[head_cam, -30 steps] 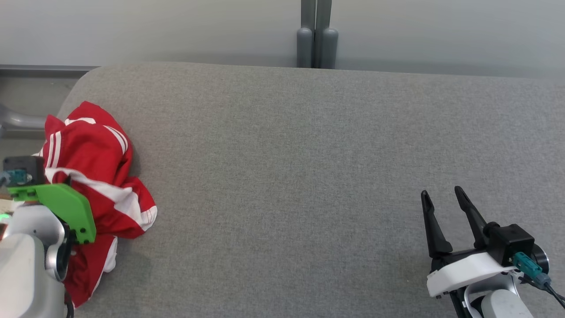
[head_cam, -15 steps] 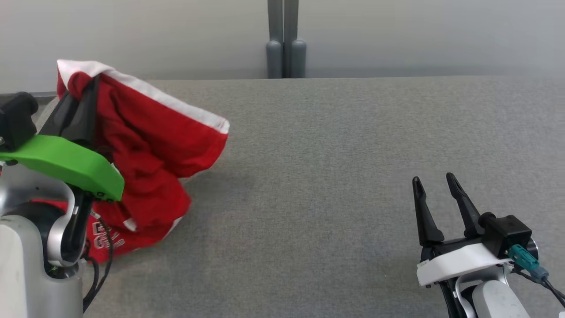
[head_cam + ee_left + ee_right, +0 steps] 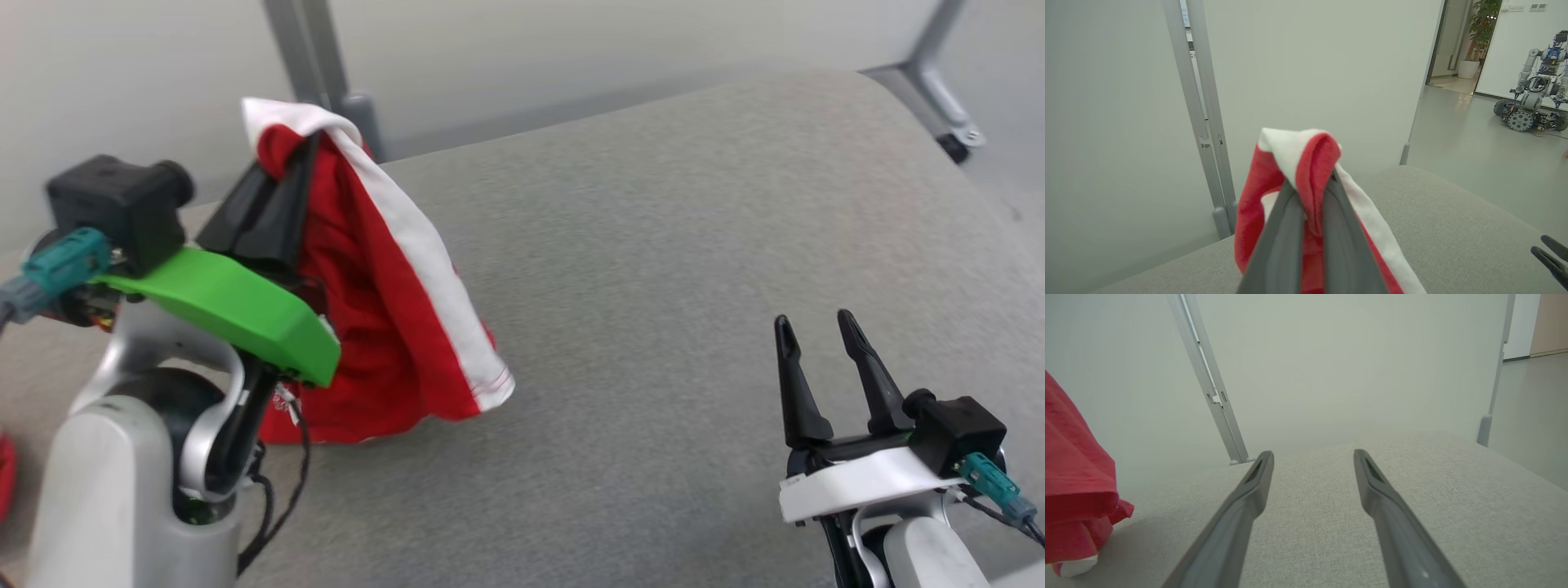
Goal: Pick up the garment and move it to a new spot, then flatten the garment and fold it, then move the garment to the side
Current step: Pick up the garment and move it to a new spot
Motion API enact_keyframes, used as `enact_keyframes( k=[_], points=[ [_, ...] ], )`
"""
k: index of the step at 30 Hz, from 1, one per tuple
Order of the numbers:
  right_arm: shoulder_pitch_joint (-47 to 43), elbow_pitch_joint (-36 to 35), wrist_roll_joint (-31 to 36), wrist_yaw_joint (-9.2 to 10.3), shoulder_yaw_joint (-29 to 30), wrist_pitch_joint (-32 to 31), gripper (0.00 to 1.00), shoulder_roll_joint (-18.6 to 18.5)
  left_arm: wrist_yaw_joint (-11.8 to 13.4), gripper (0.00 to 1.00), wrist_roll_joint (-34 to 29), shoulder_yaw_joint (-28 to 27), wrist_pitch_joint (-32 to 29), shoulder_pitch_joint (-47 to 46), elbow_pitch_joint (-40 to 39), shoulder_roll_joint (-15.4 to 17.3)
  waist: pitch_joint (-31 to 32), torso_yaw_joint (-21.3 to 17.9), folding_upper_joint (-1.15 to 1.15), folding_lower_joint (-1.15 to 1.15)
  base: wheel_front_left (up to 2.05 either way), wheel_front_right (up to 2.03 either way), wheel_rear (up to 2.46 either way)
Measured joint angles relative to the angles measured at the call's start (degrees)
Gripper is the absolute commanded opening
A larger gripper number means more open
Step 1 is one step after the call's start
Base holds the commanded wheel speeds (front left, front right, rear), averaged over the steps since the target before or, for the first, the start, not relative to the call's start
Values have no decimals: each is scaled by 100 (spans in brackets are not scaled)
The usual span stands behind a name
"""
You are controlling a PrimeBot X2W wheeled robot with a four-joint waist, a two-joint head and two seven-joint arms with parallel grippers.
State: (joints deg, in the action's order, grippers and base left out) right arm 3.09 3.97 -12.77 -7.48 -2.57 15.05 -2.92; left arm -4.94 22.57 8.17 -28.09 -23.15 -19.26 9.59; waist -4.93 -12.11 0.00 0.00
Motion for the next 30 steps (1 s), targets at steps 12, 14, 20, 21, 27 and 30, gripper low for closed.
enact_keyframes(
  k=[12, 14, 20, 21, 27, 30],
  points=[
    [-289, -8, -114, 0, 68, 0, 100, 0, 82, 0, 142, 354, 776, 733, 2126, -387, -199, -898, 0, 0, 0, 0, 0],
    [-276, -4, -80, 0, 73, 0, 100, 3, 79, 0, 70, 405, 1049, 756, 2660, -391, -226, -855, 0, 0, 0, 0, 0],
    [-179, 10, 43, 0, 45, 0, 100, 5, -4, 67, -114, 660, 1959, 745, 4086, -508, -208, -585, 0, 0, 0, 0, 0],
    [-177, 7, 49, 0, 59, 0, 100, 4, -13, 100, -87, 691, 2095, 730, 4176, -528, -188, -544, 0, 0, 0, 0, 0],
    [-296, -1, 151, 0, 51, 0, 100, 7, 82, 100, -431, 948, 3067, 691, 4136, -550, 40, -247, 0, 0, 0, 0, 0],
    [-401, -77, 207, 0, 103, 0, 100, 3, 240, 100, -568, 968, 3513, 926, 3701, -528, 176, -80, 0, 0, 0, 0, 0]
  ],
)
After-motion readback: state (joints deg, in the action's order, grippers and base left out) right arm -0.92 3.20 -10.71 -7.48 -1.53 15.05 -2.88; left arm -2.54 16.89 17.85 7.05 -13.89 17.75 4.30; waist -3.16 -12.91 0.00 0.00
